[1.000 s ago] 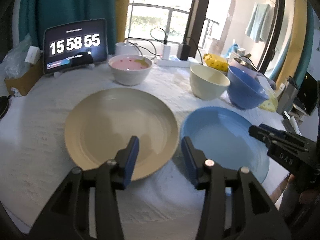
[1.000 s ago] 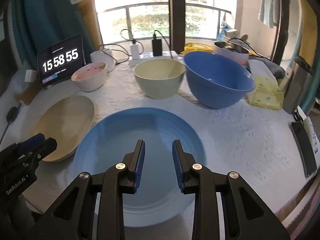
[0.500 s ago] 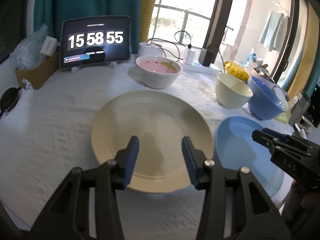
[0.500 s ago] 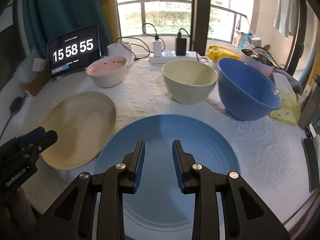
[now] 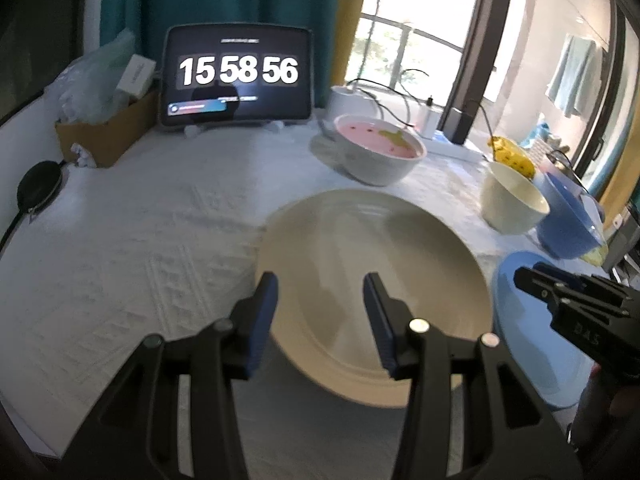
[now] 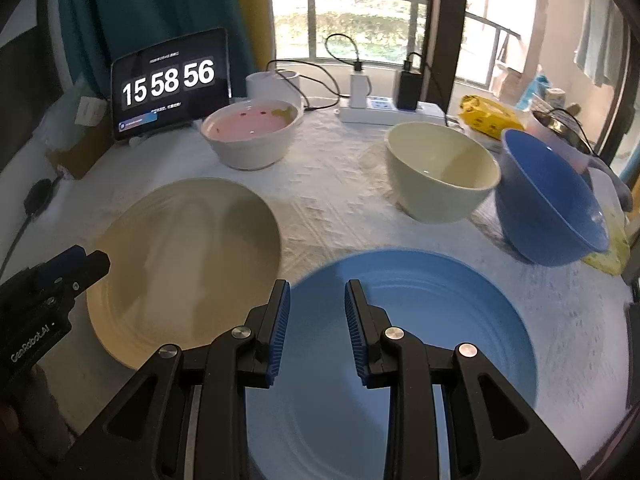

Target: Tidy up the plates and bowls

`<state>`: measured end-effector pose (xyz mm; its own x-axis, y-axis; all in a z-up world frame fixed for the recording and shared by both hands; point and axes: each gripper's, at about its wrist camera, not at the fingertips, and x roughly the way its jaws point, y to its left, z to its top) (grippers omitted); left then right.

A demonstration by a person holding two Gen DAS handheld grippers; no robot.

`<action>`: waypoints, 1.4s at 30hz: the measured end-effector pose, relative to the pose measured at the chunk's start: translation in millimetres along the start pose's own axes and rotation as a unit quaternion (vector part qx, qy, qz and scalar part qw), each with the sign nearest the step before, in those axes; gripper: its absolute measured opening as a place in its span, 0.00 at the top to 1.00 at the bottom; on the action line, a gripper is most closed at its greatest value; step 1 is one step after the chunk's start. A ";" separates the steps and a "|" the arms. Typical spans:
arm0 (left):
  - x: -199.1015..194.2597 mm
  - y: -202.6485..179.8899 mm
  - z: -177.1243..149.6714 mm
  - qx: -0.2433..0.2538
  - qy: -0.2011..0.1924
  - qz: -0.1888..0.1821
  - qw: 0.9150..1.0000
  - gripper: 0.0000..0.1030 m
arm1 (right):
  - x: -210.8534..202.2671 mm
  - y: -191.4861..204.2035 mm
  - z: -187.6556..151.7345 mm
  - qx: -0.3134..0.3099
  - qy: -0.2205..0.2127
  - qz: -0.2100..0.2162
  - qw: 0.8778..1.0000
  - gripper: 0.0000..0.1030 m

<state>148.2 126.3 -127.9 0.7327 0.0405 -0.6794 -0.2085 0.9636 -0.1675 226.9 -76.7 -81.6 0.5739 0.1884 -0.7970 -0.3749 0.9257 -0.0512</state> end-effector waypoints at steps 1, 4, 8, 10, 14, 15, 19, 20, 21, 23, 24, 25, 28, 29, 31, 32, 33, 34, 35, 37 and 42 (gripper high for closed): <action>1.5 3.7 0.4 -0.004 0.001 0.002 1.000 0.55 | 1.6 1.4 1.1 -0.001 0.001 0.001 1.000 0.71; 4.4 11.4 1.2 -0.010 0.000 0.009 1.000 0.55 | 7.3 6.9 4.5 -0.006 0.005 0.004 1.000 0.71; 10.3 21.1 1.8 -0.018 0.003 0.017 1.000 0.55 | 15.8 11.5 6.8 -0.008 0.012 0.008 1.000 0.71; 14.5 25.5 1.8 -0.021 0.008 0.020 1.000 0.55 | 20.7 13.0 7.7 -0.009 0.017 0.010 1.000 0.71; 21.9 30.5 3.2 -0.025 0.020 0.017 0.999 0.55 | 28.5 16.9 10.5 -0.011 0.031 0.019 0.999 0.71; 23.3 30.9 3.3 -0.025 0.021 0.018 0.999 0.55 | 29.7 18.0 11.2 -0.013 0.032 0.020 0.999 0.71; 31.9 33.0 1.7 -0.027 0.039 0.016 0.999 0.55 | 35.1 23.1 14.5 -0.015 0.038 0.023 0.999 0.71; 33.4 32.8 1.2 -0.027 0.042 0.016 0.999 0.55 | 37.6 24.7 15.3 -0.015 0.042 0.024 0.999 0.71; 34.2 33.0 0.6 -0.026 0.044 0.016 0.999 0.55 | 40.5 26.4 16.1 -0.016 0.047 0.025 0.998 0.71; 35.9 32.8 -0.6 -0.023 0.047 0.017 0.998 0.55 | 43.0 28.6 17.6 -0.019 0.048 0.017 0.998 0.70; 36.9 33.1 -1.1 -0.022 0.050 0.017 0.998 0.55 | 43.9 29.4 18.3 -0.021 0.049 0.016 0.998 0.69; 38.7 32.9 -1.9 -0.021 0.055 0.017 0.998 0.55 | 44.7 30.2 18.7 -0.022 0.049 0.018 0.998 0.65; 42.0 31.3 -2.7 -0.014 0.059 0.018 0.998 0.55 | 47.1 34.5 19.2 -0.032 0.052 0.013 0.998 0.60; 42.4 30.0 -2.7 -0.011 0.060 0.019 0.998 0.55 | 48.1 36.4 19.2 -0.036 0.052 0.011 0.998 0.59; 43.2 27.9 -3.0 -0.005 0.058 0.025 0.998 0.55 | 48.3 39.6 19.1 -0.042 0.047 0.006 0.998 0.57; 43.7 26.6 -3.1 -0.002 0.058 0.027 0.998 0.55 | 48.5 40.0 19.0 -0.042 0.046 0.005 0.998 0.56; 43.8 26.2 -3.1 -0.001 0.058 0.029 0.998 0.55 | 49.0 40.6 19.4 -0.040 0.044 0.006 0.998 0.54; 43.8 26.3 -3.2 -0.001 0.057 0.028 0.998 0.55 | 49.5 41.0 19.9 -0.038 0.044 0.008 0.998 0.50; 43.6 27.6 -3.2 -0.004 0.057 0.028 0.998 0.55 | 50.3 41.6 20.7 -0.038 0.044 0.010 0.998 0.49; 43.2 29.4 -3.0 -0.007 0.056 0.034 0.998 0.55 | 51.5 43.2 22.0 -0.040 0.045 0.008 0.998 0.47; 43.1 32.1 -2.4 -0.013 0.052 0.039 0.998 0.62 | 52.3 43.6 24.1 -0.035 0.046 0.007 0.998 0.47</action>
<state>171.5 158.3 -164.2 0.6428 0.0857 -0.7612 -0.2797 0.9514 -0.1291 258.1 -18.6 -111.0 0.5000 0.1672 -0.8498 -0.4341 0.8974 -0.0789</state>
